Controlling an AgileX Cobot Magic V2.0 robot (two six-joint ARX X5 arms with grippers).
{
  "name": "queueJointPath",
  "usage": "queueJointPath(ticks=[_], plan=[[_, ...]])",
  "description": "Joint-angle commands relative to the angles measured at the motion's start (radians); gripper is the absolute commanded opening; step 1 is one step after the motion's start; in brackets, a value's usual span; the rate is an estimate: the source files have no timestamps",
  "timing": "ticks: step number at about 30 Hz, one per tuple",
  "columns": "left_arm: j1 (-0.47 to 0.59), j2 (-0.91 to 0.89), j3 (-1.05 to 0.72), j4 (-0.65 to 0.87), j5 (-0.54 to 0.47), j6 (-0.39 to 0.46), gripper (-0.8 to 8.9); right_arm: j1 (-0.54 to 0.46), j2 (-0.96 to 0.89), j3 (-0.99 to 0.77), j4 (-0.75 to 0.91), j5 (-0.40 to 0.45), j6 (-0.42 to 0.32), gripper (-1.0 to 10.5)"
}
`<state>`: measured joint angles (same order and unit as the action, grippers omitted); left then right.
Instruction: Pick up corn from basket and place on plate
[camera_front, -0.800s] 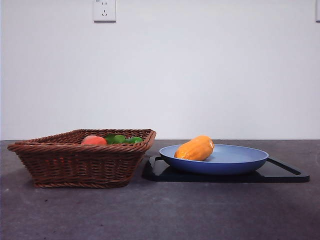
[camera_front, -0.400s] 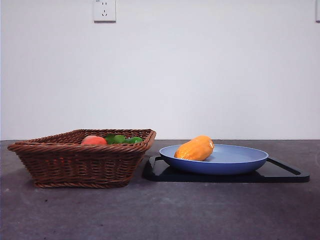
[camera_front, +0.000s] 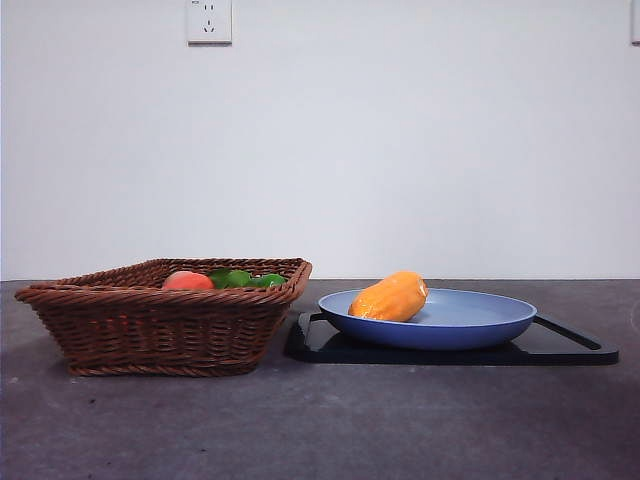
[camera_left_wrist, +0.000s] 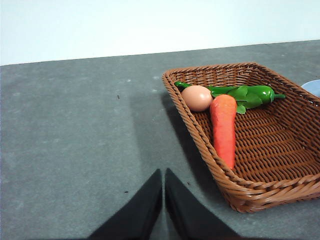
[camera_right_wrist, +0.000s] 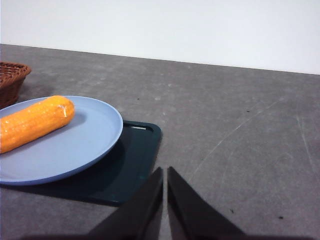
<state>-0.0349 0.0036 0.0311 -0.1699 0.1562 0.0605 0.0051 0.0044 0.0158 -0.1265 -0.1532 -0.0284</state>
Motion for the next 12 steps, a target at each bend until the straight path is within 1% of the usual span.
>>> queueJointPath(ticks=[1, 3, 12], plan=[[0.002, 0.000, -0.028, 0.008, 0.000, -0.005, 0.08, -0.002, -0.001, -0.006, -0.021, 0.004, 0.014, 0.0], [0.002, 0.000, -0.028, 0.009, 0.000, -0.005, 0.08, -0.001, -0.001, -0.006, -0.040, 0.004, 0.014, 0.0], [0.002, 0.000, -0.028, 0.009, 0.000, -0.005, 0.08, -0.001, -0.001, -0.006, -0.031, 0.005, 0.014, 0.0]])
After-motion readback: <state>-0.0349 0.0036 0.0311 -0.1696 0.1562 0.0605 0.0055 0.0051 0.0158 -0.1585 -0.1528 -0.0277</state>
